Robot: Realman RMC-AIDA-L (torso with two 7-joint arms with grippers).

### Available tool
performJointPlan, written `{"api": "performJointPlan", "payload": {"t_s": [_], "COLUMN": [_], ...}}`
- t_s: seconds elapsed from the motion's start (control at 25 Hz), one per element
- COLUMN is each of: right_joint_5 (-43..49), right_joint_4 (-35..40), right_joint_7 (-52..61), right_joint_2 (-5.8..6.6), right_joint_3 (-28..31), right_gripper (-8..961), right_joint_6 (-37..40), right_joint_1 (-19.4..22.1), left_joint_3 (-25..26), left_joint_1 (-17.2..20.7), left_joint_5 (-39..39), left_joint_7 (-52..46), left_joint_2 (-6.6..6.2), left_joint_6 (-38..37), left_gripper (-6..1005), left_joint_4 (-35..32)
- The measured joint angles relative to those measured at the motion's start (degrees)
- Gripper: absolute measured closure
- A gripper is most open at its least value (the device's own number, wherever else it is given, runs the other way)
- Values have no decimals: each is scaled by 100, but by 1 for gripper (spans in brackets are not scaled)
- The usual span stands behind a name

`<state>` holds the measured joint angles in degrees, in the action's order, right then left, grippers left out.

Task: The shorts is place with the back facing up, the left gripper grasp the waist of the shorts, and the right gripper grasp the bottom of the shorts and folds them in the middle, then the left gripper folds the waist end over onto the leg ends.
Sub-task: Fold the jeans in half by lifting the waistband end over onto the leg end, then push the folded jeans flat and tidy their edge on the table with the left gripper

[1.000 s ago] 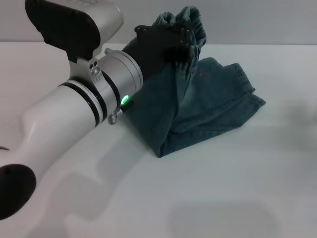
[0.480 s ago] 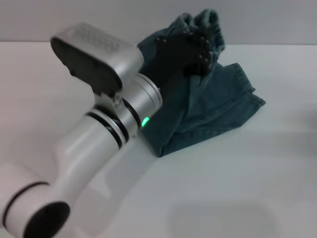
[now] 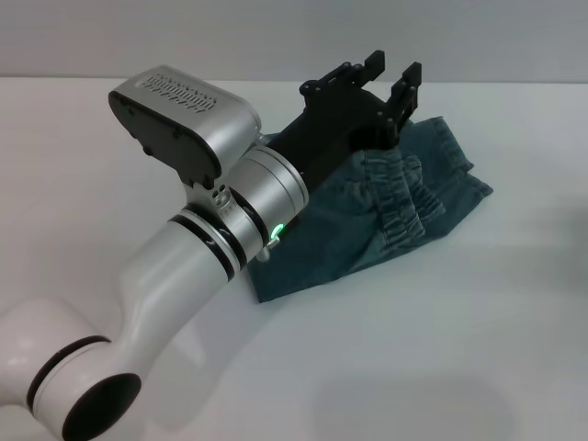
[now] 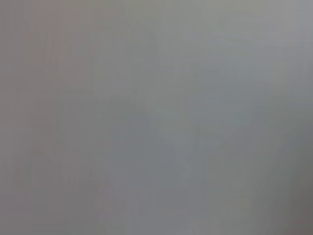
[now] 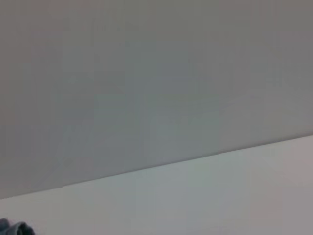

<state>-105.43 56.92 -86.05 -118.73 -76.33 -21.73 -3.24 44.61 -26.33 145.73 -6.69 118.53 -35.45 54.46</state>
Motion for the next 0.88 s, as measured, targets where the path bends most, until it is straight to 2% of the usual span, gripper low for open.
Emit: {"api": "performJointPlan", "payload": {"t_s": [0.28, 0.44, 0.56, 0.76, 0.88], "right_joint_5": [0, 0, 1, 0, 0], "right_joint_4": [-7, 27, 56, 63, 65], "right_joint_7": [-114, -204, -217, -221, -222], "right_joint_2": [-8, -17, -18, -19, -19], "right_joint_3": [-21, -29, -29, -31, -30], "right_gripper": [893, 892, 891, 890, 889], "right_joint_6": [-259, -384, -439, -501, -509], "right_joint_1": [-25, -30, -25, -29, -31], "left_joint_3": [-22, -12, 15, -121, -167], "left_joint_1": [107, 273, 442, 665, 725], "left_joint_5": [186, 253, 253, 268, 280], "left_joint_7": [70, 24, 28, -34, -256], "left_joint_2": [-24, -21, -25, -25, -26], "left_joint_6": [-30, -313, -482, -1238, -1361], "left_gripper": [544, 457, 259, 159, 226], "left_joint_4": [-163, -395, -507, -910, -1015]}}
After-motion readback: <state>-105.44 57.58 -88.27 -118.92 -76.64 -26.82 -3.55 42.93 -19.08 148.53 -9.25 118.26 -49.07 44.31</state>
